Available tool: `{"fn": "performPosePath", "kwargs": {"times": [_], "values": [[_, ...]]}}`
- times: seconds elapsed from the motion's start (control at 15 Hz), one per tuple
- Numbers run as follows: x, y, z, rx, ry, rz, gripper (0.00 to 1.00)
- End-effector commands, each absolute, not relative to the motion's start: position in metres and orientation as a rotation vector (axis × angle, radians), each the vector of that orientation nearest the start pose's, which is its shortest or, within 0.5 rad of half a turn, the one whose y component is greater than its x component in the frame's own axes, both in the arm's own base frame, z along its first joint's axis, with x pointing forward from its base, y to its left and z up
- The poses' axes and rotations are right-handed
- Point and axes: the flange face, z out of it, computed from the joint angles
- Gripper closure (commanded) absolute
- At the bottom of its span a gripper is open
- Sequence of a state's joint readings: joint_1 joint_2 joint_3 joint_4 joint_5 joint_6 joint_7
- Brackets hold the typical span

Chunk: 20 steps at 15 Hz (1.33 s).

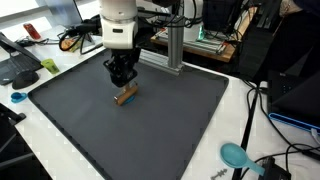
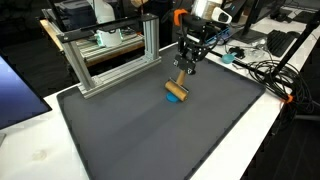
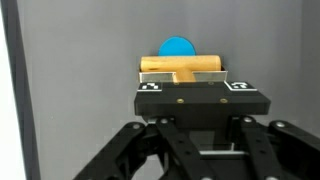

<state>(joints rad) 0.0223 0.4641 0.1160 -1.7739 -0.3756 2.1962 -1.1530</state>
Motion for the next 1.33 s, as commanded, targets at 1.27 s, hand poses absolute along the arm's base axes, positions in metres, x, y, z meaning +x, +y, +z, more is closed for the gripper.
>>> {"fn": "performPosePath", "kwargs": {"times": [1.27], "values": [[0.625, 0.095, 0.356, -2.621, -1.778, -0.169, 0.78]]}}
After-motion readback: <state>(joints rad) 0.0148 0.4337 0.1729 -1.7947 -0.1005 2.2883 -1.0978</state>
